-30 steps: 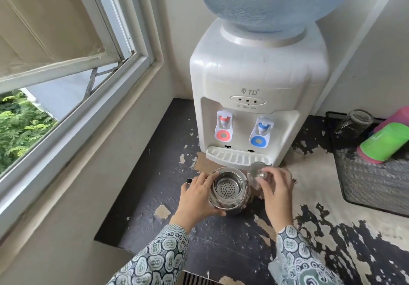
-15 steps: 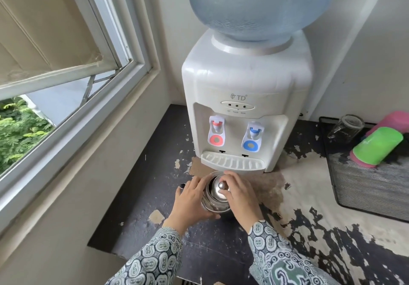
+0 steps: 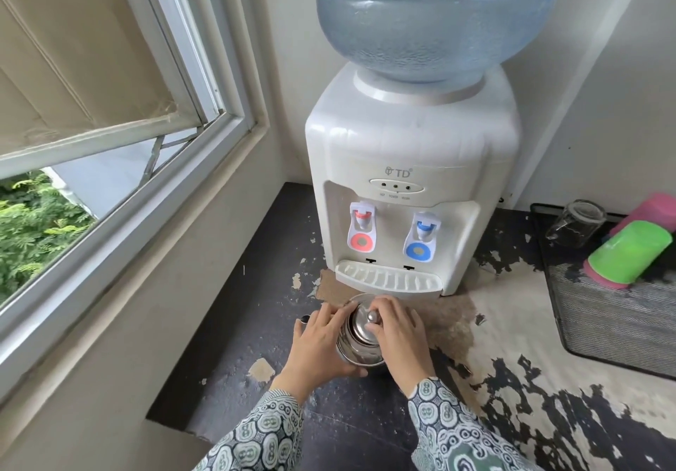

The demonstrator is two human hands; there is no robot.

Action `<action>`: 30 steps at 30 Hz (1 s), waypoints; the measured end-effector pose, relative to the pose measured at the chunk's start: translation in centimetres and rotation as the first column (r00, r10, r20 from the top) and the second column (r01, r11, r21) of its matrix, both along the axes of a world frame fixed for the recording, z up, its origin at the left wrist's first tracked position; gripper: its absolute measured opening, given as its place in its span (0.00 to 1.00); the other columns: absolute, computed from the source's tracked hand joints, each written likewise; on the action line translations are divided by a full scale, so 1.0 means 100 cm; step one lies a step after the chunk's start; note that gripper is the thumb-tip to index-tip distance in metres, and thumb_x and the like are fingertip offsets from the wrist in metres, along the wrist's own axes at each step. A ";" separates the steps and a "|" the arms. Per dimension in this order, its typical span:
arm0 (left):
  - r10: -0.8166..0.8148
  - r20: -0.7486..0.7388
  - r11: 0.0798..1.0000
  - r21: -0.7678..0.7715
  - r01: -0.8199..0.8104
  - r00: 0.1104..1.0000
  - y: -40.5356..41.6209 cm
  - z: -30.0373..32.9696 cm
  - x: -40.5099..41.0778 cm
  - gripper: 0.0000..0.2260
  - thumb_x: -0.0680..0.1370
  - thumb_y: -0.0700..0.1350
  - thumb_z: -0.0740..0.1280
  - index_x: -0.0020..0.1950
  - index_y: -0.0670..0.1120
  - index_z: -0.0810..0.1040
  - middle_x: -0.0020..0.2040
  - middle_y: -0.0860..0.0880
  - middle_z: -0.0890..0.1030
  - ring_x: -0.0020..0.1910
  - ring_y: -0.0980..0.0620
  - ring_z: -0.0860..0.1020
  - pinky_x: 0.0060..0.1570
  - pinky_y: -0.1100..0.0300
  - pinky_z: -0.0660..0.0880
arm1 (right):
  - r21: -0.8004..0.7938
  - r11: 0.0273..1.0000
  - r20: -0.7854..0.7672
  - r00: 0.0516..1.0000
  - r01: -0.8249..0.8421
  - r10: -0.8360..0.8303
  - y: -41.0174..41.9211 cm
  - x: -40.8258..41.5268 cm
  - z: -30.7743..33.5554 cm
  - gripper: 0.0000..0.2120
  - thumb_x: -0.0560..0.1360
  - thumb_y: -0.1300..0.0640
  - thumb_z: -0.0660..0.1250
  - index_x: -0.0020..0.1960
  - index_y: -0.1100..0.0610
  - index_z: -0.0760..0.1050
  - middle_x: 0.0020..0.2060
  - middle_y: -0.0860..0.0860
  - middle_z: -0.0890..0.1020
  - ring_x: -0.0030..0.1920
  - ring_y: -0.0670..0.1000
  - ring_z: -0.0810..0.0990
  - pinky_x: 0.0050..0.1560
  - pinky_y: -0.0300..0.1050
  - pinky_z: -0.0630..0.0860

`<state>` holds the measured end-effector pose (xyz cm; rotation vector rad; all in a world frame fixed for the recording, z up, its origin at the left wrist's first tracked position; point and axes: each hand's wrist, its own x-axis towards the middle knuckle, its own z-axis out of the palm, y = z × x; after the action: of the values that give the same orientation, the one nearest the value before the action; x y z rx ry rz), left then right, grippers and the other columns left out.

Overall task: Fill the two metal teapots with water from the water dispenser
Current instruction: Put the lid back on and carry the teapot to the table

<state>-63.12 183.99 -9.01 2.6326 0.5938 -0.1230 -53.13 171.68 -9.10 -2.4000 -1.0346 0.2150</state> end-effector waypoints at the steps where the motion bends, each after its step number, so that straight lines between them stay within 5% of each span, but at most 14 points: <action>1: 0.001 -0.003 1.000 0.000 -0.001 1.000 0.000 0.001 0.000 0.47 0.60 0.64 0.73 0.74 0.59 0.53 0.66 0.56 0.64 0.66 0.55 0.64 0.69 0.46 0.57 | -0.012 1.000 -0.006 1.000 -0.015 0.015 0.001 0.001 0.001 0.12 0.75 0.51 0.62 0.57 0.51 0.67 0.60 0.45 0.72 0.63 0.47 0.70 0.70 0.53 0.58; 12: -0.026 -0.038 0.998 0.058 0.028 0.999 0.005 0.002 0.002 0.46 0.61 0.67 0.70 0.74 0.60 0.53 0.65 0.57 0.65 0.67 0.55 0.65 0.71 0.39 0.54 | -0.249 0.956 -0.036 0.988 -0.154 0.150 0.014 0.020 0.023 0.11 0.73 0.51 0.65 0.49 0.50 0.64 0.54 0.46 0.73 0.52 0.52 0.79 0.72 0.62 0.42; 15: -0.041 -0.028 0.997 0.058 0.042 0.999 0.006 0.004 0.003 0.46 0.62 0.67 0.71 0.74 0.59 0.54 0.66 0.57 0.65 0.68 0.56 0.65 0.73 0.40 0.50 | -0.244 0.948 -0.049 0.979 -0.204 0.198 0.015 0.020 0.023 0.13 0.74 0.54 0.64 0.54 0.54 0.63 0.57 0.50 0.70 0.56 0.56 0.75 0.70 0.58 0.57; 17: -0.063 -0.040 0.995 0.077 0.066 0.997 0.008 0.004 0.003 0.46 0.62 0.68 0.70 0.75 0.57 0.55 0.66 0.56 0.65 0.68 0.56 0.66 0.74 0.41 0.49 | -0.231 0.948 -0.054 0.976 -0.217 0.211 0.015 0.017 0.022 0.14 0.75 0.55 0.63 0.56 0.54 0.62 0.60 0.52 0.67 0.57 0.58 0.72 0.57 0.55 0.70; 20: -0.102 -0.065 0.988 0.107 0.109 0.993 0.011 0.006 0.004 0.46 0.62 0.70 0.68 0.75 0.56 0.56 0.66 0.56 0.66 0.67 0.56 0.67 0.73 0.43 0.51 | -0.160 0.958 -0.121 0.968 -0.239 0.221 0.012 0.020 0.020 0.10 0.75 0.55 0.62 0.48 0.51 0.60 0.58 0.50 0.65 0.50 0.55 0.73 0.42 0.49 0.73; 26: -0.178 -0.064 0.976 0.113 0.184 0.982 0.016 0.012 0.009 0.47 0.61 0.71 0.68 0.75 0.52 0.59 0.66 0.53 0.68 0.66 0.54 0.68 0.75 0.50 0.48 | -0.052 0.967 -0.264 0.937 -0.249 0.227 0.007 0.027 0.022 0.09 0.74 0.54 0.64 0.49 0.51 0.64 0.55 0.45 0.66 0.48 0.52 0.76 0.48 0.50 0.73; 30: -0.208 -0.039 0.978 0.004 0.209 0.977 0.022 0.021 0.015 0.42 0.62 0.70 0.68 0.71 0.50 0.68 0.60 0.50 0.73 0.59 0.50 0.73 0.63 0.56 0.67 | 0.055 0.983 -0.429 0.885 -0.172 0.179 0.005 0.033 0.025 0.07 0.76 0.51 0.61 0.49 0.54 0.69 0.51 0.47 0.71 0.49 0.49 0.75 0.54 0.47 0.72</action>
<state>-61.67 186.21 -6.90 2.6992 0.3286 -0.2350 -49.81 172.15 -6.57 -2.1010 -1.0291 0.7655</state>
